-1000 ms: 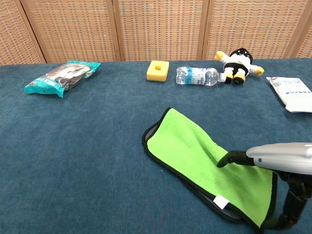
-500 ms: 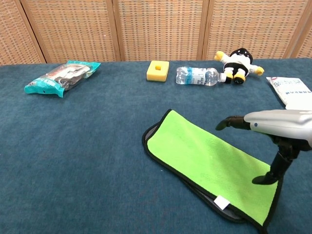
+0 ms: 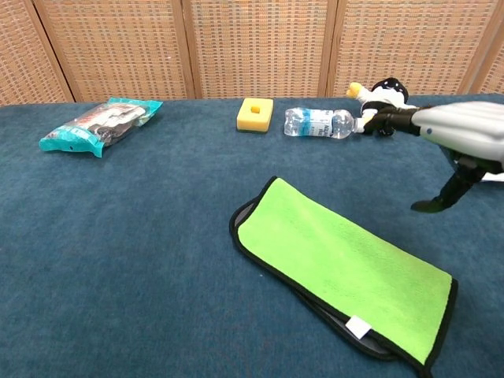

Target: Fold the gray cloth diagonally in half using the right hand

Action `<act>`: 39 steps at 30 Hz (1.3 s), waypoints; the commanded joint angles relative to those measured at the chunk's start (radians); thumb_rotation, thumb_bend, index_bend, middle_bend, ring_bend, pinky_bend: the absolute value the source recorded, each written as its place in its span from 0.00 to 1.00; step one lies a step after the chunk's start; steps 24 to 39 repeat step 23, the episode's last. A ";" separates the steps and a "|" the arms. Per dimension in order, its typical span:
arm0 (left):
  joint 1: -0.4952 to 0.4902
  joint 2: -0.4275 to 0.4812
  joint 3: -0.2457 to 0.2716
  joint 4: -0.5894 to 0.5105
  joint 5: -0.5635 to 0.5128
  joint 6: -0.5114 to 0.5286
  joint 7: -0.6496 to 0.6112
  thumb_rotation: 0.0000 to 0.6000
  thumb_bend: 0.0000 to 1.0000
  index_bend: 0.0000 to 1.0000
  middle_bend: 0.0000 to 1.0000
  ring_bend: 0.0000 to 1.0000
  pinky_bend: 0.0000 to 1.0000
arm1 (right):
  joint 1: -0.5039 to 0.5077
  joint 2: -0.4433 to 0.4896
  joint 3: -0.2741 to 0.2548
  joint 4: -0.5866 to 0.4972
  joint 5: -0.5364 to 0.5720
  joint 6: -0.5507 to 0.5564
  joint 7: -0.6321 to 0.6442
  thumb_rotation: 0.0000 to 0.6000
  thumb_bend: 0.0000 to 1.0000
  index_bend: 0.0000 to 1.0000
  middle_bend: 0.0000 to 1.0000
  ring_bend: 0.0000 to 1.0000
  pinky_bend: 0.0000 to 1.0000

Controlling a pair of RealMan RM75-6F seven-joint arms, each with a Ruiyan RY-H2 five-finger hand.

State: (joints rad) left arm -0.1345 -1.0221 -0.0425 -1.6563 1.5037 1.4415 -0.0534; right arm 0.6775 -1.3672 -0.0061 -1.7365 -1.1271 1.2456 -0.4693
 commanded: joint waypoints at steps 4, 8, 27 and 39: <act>0.006 -0.012 0.007 0.003 0.013 0.011 0.018 1.00 0.22 0.00 0.00 0.00 0.00 | -0.134 -0.001 -0.008 0.336 -0.262 0.222 0.289 1.00 0.06 0.02 0.00 0.00 0.00; 0.010 -0.021 0.011 0.008 0.019 0.020 0.027 1.00 0.22 0.00 0.00 0.00 0.00 | -0.202 0.003 -0.006 0.422 -0.272 0.279 0.402 1.00 0.00 0.00 0.00 0.00 0.00; 0.030 -0.061 0.023 0.043 0.054 0.064 0.053 1.00 0.22 0.00 0.00 0.00 0.00 | -0.489 0.174 -0.073 0.119 -0.268 0.446 0.508 1.00 0.00 0.00 0.00 0.00 0.00; 0.030 -0.061 0.023 0.043 0.054 0.064 0.053 1.00 0.22 0.00 0.00 0.00 0.00 | -0.489 0.174 -0.073 0.119 -0.268 0.446 0.508 1.00 0.00 0.00 0.00 0.00 0.00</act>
